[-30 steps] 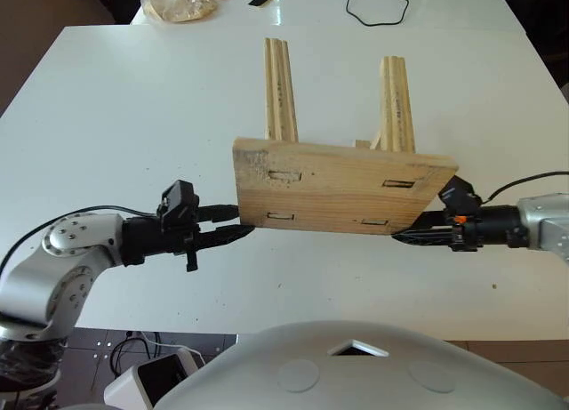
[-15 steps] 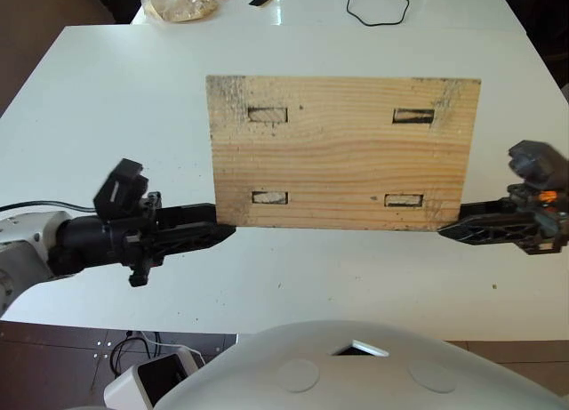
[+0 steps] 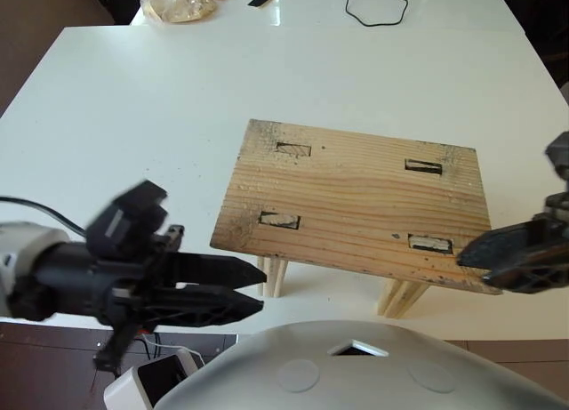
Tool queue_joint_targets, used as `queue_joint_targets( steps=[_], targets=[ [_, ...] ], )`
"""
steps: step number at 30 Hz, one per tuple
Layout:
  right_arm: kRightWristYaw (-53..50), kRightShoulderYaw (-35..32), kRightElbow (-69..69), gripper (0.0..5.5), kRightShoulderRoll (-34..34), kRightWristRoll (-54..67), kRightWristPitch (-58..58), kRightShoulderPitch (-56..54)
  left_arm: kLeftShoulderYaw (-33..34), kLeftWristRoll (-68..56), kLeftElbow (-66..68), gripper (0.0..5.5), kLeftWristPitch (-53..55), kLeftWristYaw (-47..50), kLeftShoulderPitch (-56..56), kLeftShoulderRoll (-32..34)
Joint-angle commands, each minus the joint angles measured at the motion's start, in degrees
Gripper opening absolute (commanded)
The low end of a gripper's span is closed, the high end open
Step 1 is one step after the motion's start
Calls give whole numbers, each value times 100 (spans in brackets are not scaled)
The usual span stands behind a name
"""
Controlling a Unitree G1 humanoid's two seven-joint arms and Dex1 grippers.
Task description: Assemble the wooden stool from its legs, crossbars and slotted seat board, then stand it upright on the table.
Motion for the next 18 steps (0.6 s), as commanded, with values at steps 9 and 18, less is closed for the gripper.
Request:
queue_joint_targets(
  steps=[9, 18],
  targets=[
    [-2243, 2085, 37, 128, 1590, -1810, -775, -2224, -2707, 3662, 53, 145, -692, 506, -1152, -1358],
    [-3112, 2998, 2048, 128, 3565, -4712, -1662, -4627, -3794, 5089, 1599, 145, -1209, 715, -2972, -2217]
  ],
)
